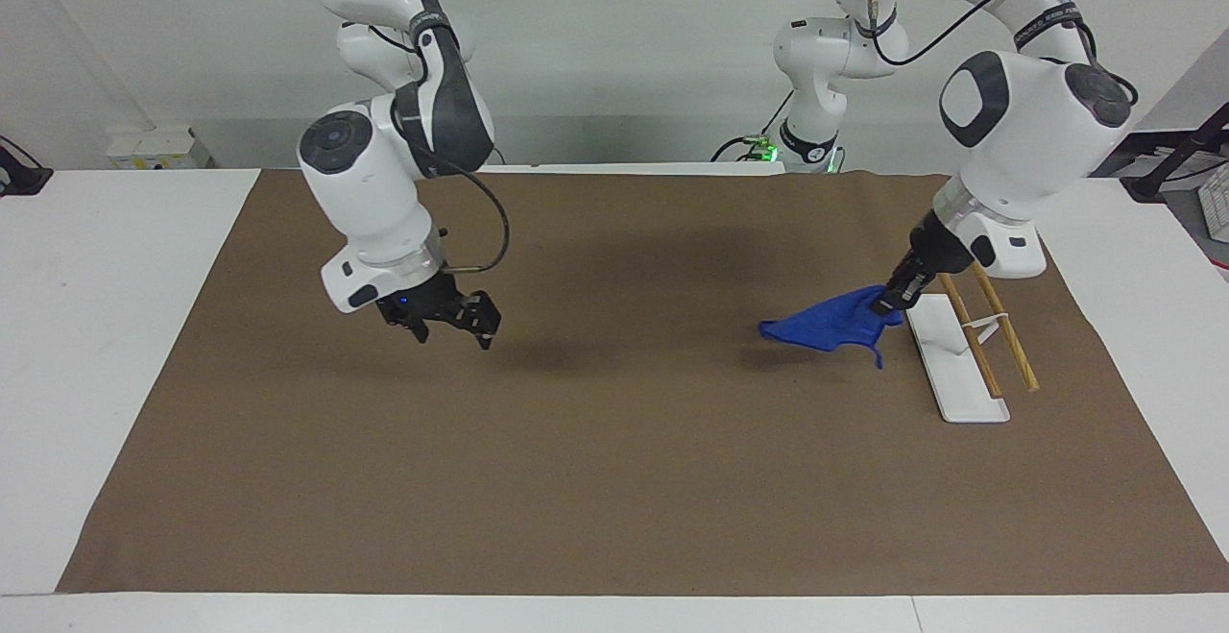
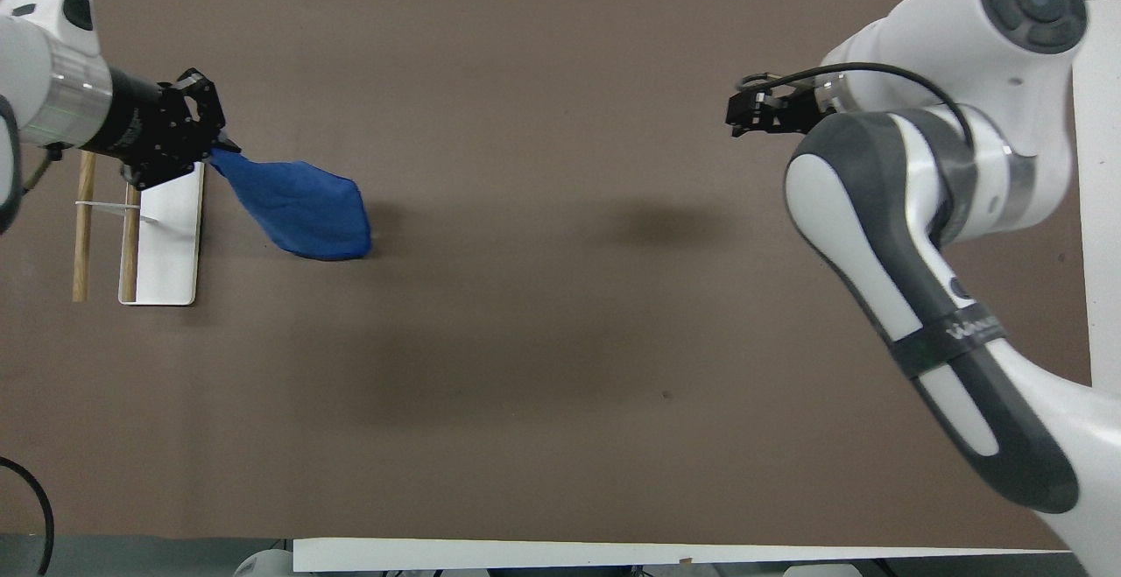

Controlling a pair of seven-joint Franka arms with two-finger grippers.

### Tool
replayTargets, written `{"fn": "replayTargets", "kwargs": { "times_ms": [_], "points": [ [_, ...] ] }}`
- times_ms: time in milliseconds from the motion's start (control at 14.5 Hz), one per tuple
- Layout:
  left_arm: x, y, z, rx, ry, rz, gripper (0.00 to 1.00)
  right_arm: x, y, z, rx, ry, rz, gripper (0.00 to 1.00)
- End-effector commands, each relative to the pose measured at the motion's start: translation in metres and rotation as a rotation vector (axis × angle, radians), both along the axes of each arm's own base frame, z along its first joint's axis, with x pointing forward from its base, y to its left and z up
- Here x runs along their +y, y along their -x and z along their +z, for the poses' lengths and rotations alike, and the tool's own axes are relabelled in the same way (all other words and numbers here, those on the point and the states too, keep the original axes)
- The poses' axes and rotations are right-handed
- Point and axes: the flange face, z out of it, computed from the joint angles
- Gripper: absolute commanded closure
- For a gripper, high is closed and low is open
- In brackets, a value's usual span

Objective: Right arm passes towel to left arm to hang
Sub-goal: 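Pull the towel toward the rack while the right gripper releases and withdraws, then drape the towel over the wooden rod with the left gripper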

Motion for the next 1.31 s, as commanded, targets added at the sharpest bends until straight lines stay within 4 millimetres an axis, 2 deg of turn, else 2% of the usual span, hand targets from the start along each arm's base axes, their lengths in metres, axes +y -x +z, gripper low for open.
{"fn": "replayTargets", "kwargs": {
  "times_ms": [0,207,276,414,552,621,690,759,897,1241],
  "points": [
    [0.061,-0.003,0.002,-0.051,-0.033,-0.15,1.0,-0.054,0.007,0.048,0.037,0.057,0.015,0.0],
    [0.114,-0.006,0.005,-0.129,-0.07,-0.282,1.0,-0.101,0.035,0.096,0.044,0.143,0.094,0.0],
    [0.126,-0.007,0.004,-0.142,-0.08,-0.323,1.0,-0.107,0.044,0.114,0.059,0.143,0.093,0.0],
    [0.149,-0.005,0.003,-0.159,-0.098,-0.372,1.0,-0.114,0.064,0.166,0.11,0.152,0.091,0.0],
    [0.17,-0.007,0.007,-0.213,-0.136,-0.437,1.0,-0.139,0.077,0.184,0.126,0.154,0.128,0.0],
    [0.183,-0.007,0.003,-0.235,-0.155,-0.47,1.0,-0.141,0.089,0.2,0.108,0.174,0.148,0.0],
    [0.19,-0.008,0.002,-0.265,-0.179,-0.511,1.0,-0.144,0.096,0.205,0.109,0.187,0.152,0.0],
    [0.199,-0.009,0.006,-0.298,-0.207,-0.545,1.0,-0.139,0.1,0.206,0.121,0.167,0.181,0.0],
    [0.214,-0.012,0.006,-0.337,-0.254,-0.602,1.0,-0.138,0.101,0.206,0.11,0.128,0.21,0.0],
    [0.247,-0.01,0.007,-0.37,-0.318,-0.623,1.0,-0.143,0.104,0.191,0.151,0.115,0.198,0.0]
  ]
}}
